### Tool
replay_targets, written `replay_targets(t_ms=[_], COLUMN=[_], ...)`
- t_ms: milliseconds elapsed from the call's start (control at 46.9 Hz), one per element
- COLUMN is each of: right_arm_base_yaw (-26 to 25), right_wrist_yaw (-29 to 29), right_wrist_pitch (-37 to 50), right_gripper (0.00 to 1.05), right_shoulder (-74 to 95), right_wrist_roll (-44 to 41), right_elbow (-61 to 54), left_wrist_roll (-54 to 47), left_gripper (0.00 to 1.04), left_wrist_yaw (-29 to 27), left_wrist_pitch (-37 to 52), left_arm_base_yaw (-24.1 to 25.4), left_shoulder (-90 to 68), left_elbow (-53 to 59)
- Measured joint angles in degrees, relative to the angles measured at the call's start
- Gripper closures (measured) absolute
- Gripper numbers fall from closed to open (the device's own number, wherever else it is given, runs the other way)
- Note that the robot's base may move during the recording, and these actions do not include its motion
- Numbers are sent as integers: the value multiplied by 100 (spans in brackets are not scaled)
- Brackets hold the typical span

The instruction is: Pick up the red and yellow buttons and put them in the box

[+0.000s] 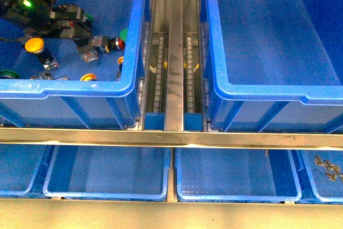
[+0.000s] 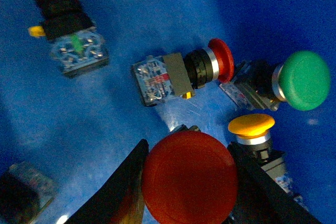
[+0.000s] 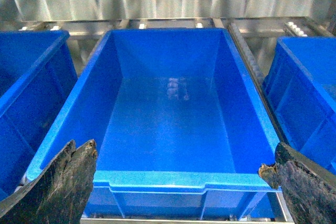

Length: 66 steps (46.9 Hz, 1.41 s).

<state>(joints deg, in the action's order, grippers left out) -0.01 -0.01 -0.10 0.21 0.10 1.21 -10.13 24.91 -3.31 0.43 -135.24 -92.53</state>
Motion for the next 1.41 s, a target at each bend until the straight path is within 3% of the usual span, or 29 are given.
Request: replay_targets(t_ms=[320,661,789,1067,1408], right_arm_base_yaw=[0,0,0,0,0], right_wrist_yaw=[-2,0,0,0,0], right_wrist_pitch=[0,0,0,0,0], right_gripper=[6,6,6,6,6], right_shoulder=[0,0,0,0,0], right_wrist_roll=[0,0,0,0,0], right_elbow=[0,0,0,0,0], left_wrist_roll=[708,3119,3801,4996,5626], left_gripper=[70,70,70,70,70], left_wrist_yaw=[190,1628,1849,1384,647], left_wrist_pitch=[59,173,208,789,841], left_arm_base_yaw=[396,566,81,-1698,-2765], left_shoulder=[538,2577,2927,2793,1869], left_elbow=[212,1812,2199,2024,1019])
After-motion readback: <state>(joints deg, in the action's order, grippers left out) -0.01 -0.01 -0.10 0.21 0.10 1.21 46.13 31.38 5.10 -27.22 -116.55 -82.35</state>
